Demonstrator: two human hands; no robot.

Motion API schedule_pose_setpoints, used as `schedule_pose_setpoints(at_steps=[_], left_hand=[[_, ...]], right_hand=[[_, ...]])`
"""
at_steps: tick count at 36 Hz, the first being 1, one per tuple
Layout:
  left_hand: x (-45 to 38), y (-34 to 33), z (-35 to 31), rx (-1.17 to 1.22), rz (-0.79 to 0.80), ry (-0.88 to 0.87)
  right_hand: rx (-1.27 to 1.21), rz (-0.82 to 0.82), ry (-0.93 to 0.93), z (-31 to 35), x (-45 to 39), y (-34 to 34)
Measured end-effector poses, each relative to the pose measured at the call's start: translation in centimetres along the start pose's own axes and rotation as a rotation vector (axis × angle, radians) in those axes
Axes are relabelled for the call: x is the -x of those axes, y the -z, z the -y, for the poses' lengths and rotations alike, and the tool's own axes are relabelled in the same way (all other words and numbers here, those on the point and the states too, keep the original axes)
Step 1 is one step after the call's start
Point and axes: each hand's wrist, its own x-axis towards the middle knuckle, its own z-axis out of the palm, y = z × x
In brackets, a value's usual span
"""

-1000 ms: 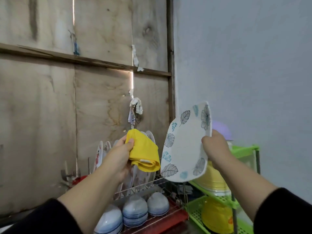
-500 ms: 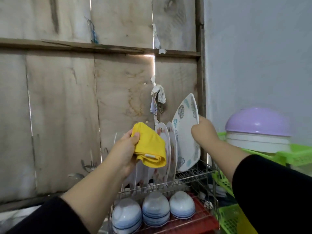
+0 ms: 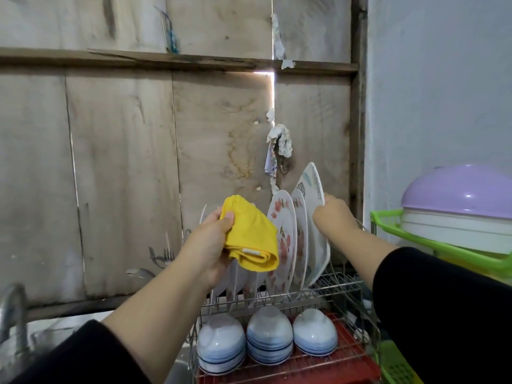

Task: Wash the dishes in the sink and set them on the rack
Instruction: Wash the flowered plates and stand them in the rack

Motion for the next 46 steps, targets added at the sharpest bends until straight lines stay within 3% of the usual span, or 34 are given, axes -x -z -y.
schedule_pose_setpoints(at_steps=[21,25,29,31,35,37,39,42,46], left_hand=[[1.5,-0.3,1.3,0.029,-0.01,0.038],[2.5,0.0,1.6,0.036,-0.01,0.049],[4.3,0.5,2.6,0.071,0.04,0.079],[5.7,0.8,3.6,0.115,0.07,0.104],[8.6,1.3,6.6,0.242,0.117,0.174],[9.8,1.5,8.2,0.272,0.111,0.217],[10.9,1.9,10.1,0.268,0.096,0.265],[12.7,2.9,13.0,0.128,0.054,0.33],[14.5,4.2,16.4,-0.086,-0.016,0.423]], right_hand=[[-0.034,0.084,0.041,-0.5,3.6,1.1],[-0.053,-0.023,0.046,-0.9,4.4,1.4],[-0.248,-0.209,0.096,-0.9,7.8,1.5],[-0.412,-0.134,0.019,-1.1,11.0,1.1],[-0.931,0.441,-0.448,-2.7,17.6,-1.4],[-1.173,0.614,-0.55,-3.4,19.8,-2.9],[-1.369,0.597,-0.64,-4.0,21.6,-4.1],[-1.442,0.479,-0.733,-5.4,23.9,-5.7],[-1.249,0.279,-0.751,-7.6,26.4,-7.1]])
